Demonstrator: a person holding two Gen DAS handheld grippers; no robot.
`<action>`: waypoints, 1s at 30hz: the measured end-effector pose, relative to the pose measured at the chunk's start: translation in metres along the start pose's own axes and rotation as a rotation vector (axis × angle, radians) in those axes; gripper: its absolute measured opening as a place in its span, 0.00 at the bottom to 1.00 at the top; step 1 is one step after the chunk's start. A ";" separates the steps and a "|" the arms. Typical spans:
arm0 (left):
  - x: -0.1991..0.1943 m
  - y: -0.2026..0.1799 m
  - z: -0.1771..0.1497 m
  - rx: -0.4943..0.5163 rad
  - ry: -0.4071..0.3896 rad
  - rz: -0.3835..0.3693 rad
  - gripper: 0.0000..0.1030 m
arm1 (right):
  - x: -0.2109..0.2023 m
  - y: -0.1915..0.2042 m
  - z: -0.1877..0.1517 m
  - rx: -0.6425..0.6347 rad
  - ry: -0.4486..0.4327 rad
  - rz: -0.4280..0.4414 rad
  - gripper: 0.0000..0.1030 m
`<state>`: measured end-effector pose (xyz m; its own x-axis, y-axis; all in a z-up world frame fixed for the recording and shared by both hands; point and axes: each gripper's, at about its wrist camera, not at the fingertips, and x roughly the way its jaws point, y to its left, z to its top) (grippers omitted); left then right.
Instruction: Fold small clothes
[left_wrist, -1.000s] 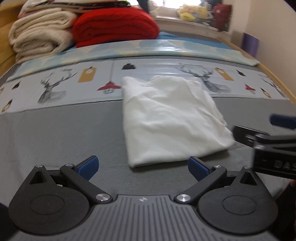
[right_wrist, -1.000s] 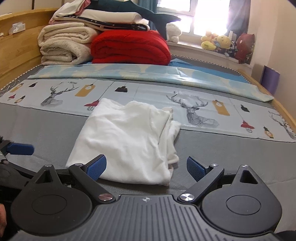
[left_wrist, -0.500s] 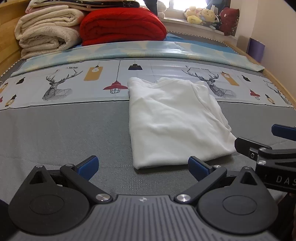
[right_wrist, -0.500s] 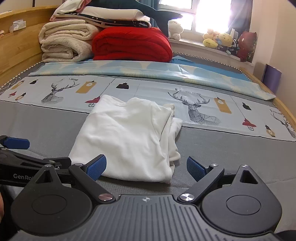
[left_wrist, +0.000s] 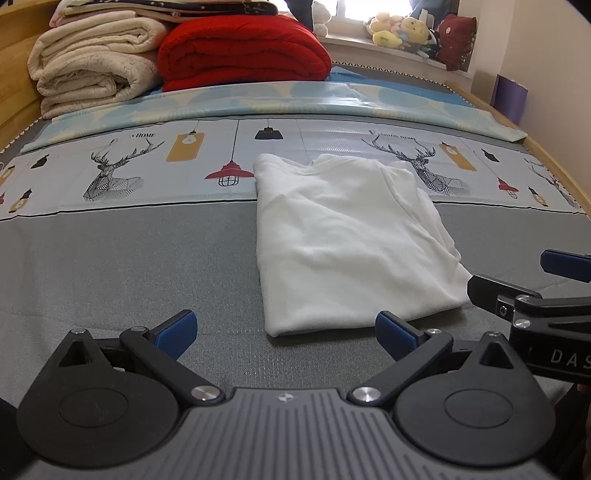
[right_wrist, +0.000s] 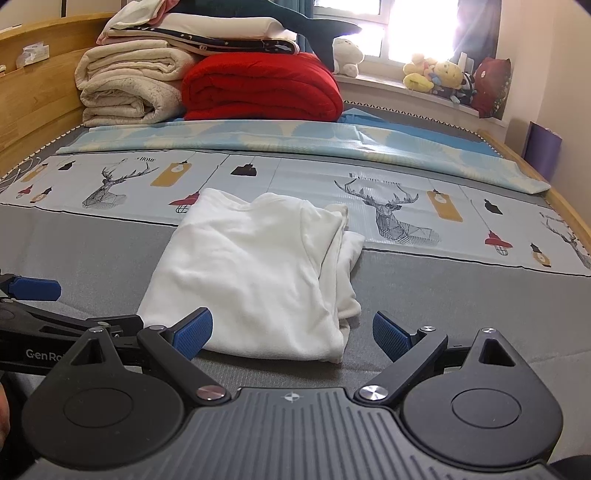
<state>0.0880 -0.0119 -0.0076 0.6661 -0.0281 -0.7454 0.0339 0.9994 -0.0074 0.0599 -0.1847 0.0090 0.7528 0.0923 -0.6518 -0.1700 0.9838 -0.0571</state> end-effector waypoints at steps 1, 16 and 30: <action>0.000 0.000 0.000 0.000 0.000 0.000 1.00 | 0.000 0.000 0.000 0.001 0.001 0.000 0.91; 0.001 -0.001 0.000 0.002 0.000 0.000 1.00 | 0.002 0.000 -0.001 0.005 0.006 0.000 0.91; 0.002 -0.001 0.000 0.002 0.002 0.001 1.00 | 0.004 0.000 -0.002 0.008 0.010 -0.003 0.91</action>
<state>0.0894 -0.0127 -0.0092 0.6645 -0.0274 -0.7468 0.0346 0.9994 -0.0059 0.0613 -0.1843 0.0051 0.7470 0.0874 -0.6590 -0.1620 0.9854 -0.0530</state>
